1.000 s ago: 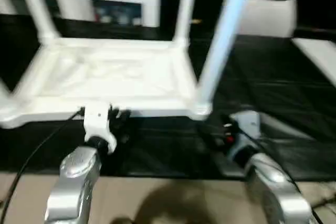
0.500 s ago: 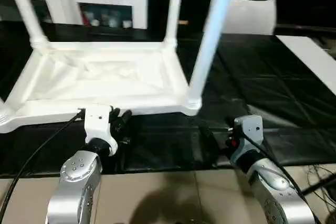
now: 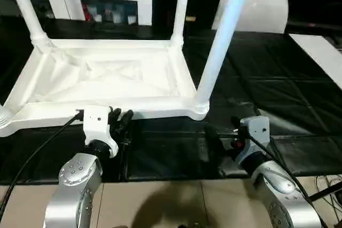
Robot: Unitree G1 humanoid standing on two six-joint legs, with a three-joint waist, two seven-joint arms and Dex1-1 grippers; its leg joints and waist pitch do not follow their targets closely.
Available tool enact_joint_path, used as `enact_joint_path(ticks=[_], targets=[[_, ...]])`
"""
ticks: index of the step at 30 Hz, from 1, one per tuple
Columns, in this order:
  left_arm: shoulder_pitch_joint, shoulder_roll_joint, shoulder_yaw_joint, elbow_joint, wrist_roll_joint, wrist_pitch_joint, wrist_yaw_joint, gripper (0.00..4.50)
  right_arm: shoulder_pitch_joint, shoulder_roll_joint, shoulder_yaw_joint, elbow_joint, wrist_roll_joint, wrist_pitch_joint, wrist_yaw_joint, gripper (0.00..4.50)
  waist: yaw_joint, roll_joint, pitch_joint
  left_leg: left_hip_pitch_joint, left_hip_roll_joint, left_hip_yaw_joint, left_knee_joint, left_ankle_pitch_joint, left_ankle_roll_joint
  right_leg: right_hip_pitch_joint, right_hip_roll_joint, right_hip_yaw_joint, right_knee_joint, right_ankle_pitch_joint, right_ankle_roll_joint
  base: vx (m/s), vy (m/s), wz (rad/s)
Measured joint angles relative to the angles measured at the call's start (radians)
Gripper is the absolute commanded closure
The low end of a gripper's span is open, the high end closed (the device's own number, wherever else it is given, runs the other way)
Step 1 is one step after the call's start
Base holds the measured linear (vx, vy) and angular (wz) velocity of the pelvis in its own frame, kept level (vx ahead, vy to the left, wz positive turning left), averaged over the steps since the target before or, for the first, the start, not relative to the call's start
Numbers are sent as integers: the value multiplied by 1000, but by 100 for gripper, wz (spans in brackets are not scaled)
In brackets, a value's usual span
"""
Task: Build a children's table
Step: Rotate leg to tighten
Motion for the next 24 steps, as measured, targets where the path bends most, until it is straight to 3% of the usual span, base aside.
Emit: enact_joint_path(ticks=[5, 8, 17, 19, 21, 22, 23, 24], targets=[[11, 2, -2, -11, -6, -3, -5, 297, 17, 3, -22, -23, 5, -13, -13, 0, 0, 1, 1, 29, 1, 6, -11, -7, -4, 25, 0, -1, -2, -14, 1, 0, 0, 0], [21, 11, -10, -24, -9, -5, -16, 297, 24, 2, -42, -33, 10, -27, -16, 0, 0, 1, -1, 32, 2, 6, -11, -14, -4, 29, 1, 0, -2, -21, 3, 19, 3, 0], [43, 19, -20, -25, -18, -13, -22, 297, 47, -8, -30, -36, 22, -29, -10, 0, -1, 1, -11, 33, 1, 9, -8, -36, 26, 32, 1, 0, 0, -42, -4, 65, 9, 1], [42, 20, -23, -25, -20, -18, -23, 297, 54, -12, -28, -36, 22, -29, -9, 0, 1, 2, -15, 19, -2, -7, 7, -46, 50, 37, 0, -13, -2, -49, 2, 57, 6, 12], [40, 20, -33, -26, -27, -19, -24, 297, 63, -13, -39, -36, 28, -30, -12, 0, 0, 15, -15, -8, -1, -38, 49, -67, 107, 53, -1, -53, -10, -56, 9, 57, 11, 41], [47, 24, -31, -26, -29, -20, -24, 297, 61, -2, -42, -37, 32, -32, -15, 0, -1, 13, -16, 9, 2, -41, 41, -69, 90, 55, 0, -50, -7, -61, 9, 105, -22, 25], [57, 30, -23, -26, -29, -21, -24, 297, 52, 9, -33, -38, 35, -35, -15, 0, -7, 12, -16, 24, 0, -43, 34, -69, 62, 50, -2, -43, 12, -72, 6, 123, -47, 4], [58, 48, -12, -26, -30, -22, -24, 297, 52, 15, -26, -48, 39, -43, -15, 0, -19, 1, -13, 44, -12, -41, 32, -76, 45, 37, -3, 2, 64, -91, -10, 123, -47, 4]])
